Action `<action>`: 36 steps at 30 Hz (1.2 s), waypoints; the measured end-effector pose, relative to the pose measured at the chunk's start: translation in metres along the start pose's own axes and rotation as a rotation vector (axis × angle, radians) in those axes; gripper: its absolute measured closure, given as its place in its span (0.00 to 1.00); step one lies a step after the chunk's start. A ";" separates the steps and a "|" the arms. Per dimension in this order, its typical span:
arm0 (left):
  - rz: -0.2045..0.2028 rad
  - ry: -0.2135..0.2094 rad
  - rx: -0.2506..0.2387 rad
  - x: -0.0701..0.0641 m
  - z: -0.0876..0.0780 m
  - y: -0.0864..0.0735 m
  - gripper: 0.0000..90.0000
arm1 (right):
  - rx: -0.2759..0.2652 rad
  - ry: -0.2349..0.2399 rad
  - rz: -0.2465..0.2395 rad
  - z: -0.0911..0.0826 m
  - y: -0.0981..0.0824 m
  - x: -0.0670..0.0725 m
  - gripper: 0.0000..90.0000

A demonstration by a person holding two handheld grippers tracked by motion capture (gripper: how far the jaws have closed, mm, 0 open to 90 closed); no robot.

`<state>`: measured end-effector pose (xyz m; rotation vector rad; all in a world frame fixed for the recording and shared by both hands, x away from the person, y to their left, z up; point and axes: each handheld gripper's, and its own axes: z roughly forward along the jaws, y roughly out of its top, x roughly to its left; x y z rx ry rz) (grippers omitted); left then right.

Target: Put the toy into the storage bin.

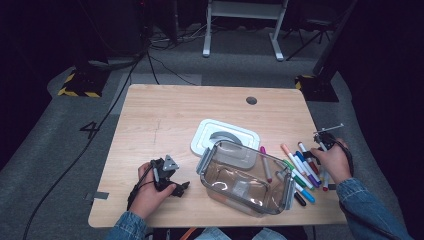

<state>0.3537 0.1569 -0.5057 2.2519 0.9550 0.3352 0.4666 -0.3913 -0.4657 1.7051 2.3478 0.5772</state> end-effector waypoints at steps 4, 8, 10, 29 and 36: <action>0.000 0.000 0.000 0.000 0.000 0.000 0.00 | -0.009 -0.016 -0.011 0.002 0.000 0.001 0.85; 0.000 0.000 0.001 0.000 0.000 0.000 0.00 | -0.008 -0.022 -0.017 0.002 0.000 0.001 0.85; -0.001 0.000 0.000 0.000 0.000 0.000 0.00 | -0.008 -0.020 -0.012 0.002 0.001 0.001 0.85; 0.000 0.001 -0.002 0.000 0.000 0.000 0.00 | -0.142 0.026 -0.088 -0.059 0.019 0.019 0.85; 0.000 0.000 0.001 0.000 0.000 0.000 0.00 | -0.178 0.066 -0.152 -0.085 0.028 0.042 0.85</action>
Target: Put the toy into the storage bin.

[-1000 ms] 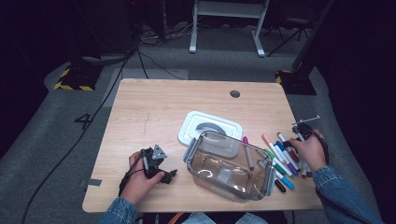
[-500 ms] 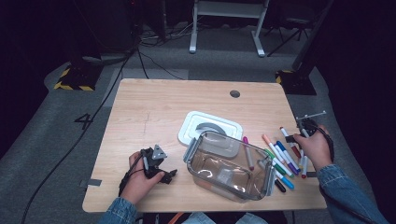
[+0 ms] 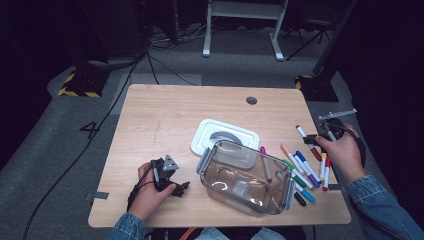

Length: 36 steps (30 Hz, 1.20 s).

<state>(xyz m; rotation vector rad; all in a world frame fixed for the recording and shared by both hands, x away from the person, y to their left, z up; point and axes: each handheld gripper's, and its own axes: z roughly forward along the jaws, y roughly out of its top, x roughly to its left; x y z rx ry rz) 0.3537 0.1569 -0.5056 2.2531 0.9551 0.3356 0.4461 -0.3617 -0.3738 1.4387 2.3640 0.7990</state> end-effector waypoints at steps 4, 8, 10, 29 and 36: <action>0.000 0.000 0.000 0.000 0.000 0.000 0.00 | -0.016 0.031 -0.045 -0.011 0.010 0.016 0.85; 0.000 0.000 -0.001 0.000 0.000 0.000 0.00 | -0.054 0.065 -0.101 -0.025 0.019 0.036 0.85; -0.001 0.000 0.000 0.000 0.000 0.000 0.00 | -0.061 0.086 -0.123 -0.030 0.022 0.048 0.85; -0.002 0.000 0.000 0.000 0.000 0.000 0.00 | -0.098 0.293 -0.307 -0.068 0.036 0.131 0.85; -0.002 0.000 -0.001 0.000 0.000 0.000 0.00 | -0.079 0.381 -0.358 -0.069 0.036 0.158 0.85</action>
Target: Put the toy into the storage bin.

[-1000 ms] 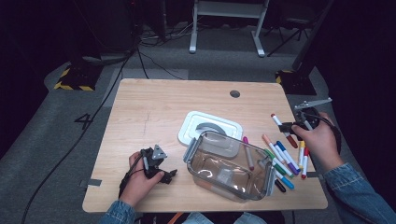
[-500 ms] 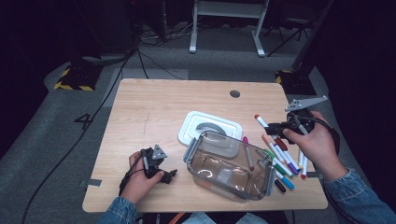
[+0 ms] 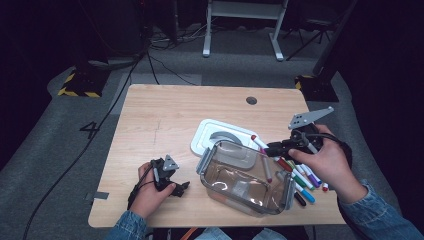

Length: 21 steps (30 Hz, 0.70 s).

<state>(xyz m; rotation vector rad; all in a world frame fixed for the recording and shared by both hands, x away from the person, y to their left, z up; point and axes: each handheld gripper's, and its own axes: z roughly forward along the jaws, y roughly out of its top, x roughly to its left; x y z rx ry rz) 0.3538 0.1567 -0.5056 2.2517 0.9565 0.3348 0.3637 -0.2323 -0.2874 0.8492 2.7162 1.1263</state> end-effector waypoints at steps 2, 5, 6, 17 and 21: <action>0.001 0.000 0.001 0.000 0.000 0.000 0.00 | 0.011 0.030 -0.020 0.007 0.002 0.007 0.85; 0.001 0.000 0.001 0.000 0.000 0.000 0.00 | 0.033 0.055 -0.026 0.014 0.004 0.013 0.85; 0.000 0.000 0.000 0.000 0.000 0.000 0.00 | 0.039 0.067 -0.032 0.017 0.005 0.015 0.85; 0.001 0.000 0.001 0.000 0.000 0.000 0.00 | 0.115 0.141 -0.059 0.049 0.007 0.027 0.85; 0.000 0.000 0.000 0.000 0.000 0.000 0.00 | 0.152 0.159 -0.054 0.063 0.004 0.030 0.85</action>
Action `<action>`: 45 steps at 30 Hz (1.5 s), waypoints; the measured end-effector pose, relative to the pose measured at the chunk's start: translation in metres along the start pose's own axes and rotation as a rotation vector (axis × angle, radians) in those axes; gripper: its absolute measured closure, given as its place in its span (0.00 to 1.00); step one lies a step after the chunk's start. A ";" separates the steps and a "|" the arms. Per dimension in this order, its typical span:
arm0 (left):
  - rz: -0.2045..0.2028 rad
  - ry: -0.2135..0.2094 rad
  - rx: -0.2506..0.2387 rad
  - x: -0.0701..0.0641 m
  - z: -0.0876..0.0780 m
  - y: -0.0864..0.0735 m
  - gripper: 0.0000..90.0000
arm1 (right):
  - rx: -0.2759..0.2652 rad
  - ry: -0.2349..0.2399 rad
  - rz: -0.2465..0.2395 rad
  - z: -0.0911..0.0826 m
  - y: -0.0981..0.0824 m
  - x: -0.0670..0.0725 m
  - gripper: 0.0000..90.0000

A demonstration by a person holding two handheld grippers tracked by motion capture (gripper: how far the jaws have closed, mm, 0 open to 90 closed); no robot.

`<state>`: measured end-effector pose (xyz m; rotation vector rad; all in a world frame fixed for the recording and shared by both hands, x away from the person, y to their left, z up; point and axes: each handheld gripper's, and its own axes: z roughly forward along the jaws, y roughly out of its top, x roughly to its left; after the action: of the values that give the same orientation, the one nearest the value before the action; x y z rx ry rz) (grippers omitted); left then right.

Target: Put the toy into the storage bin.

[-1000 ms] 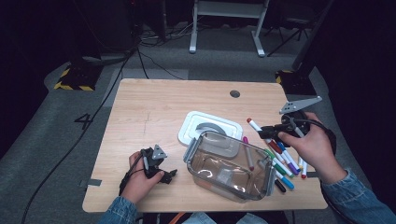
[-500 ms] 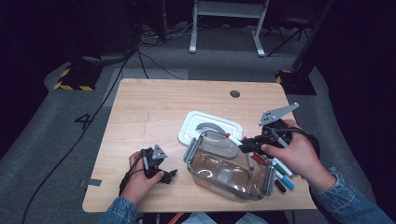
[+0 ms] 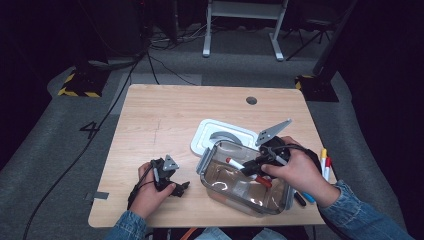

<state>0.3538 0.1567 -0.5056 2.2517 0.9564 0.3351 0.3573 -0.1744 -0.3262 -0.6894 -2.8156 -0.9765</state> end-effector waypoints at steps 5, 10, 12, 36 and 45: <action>0.000 0.000 0.000 0.000 0.000 0.000 0.00 | 0.037 0.022 0.000 0.014 -0.001 0.001 0.85; 0.000 0.000 0.000 0.000 0.000 0.000 0.00 | 0.074 0.030 -0.006 0.029 -0.001 0.001 0.85; 0.000 0.000 0.000 0.000 0.000 0.000 0.00 | 0.097 0.037 -0.007 0.035 -0.001 0.002 0.85; 0.001 0.000 0.001 0.000 0.000 0.000 0.00 | 0.301 0.071 0.013 0.100 -0.014 -0.005 0.85; 0.000 0.000 0.000 0.000 0.000 0.000 0.00 | 0.343 0.060 0.027 0.111 -0.024 -0.012 0.85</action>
<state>0.3538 0.1568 -0.5056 2.2517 0.9562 0.3348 0.3655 -0.1288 -0.4301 -0.6388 -2.8079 -0.4806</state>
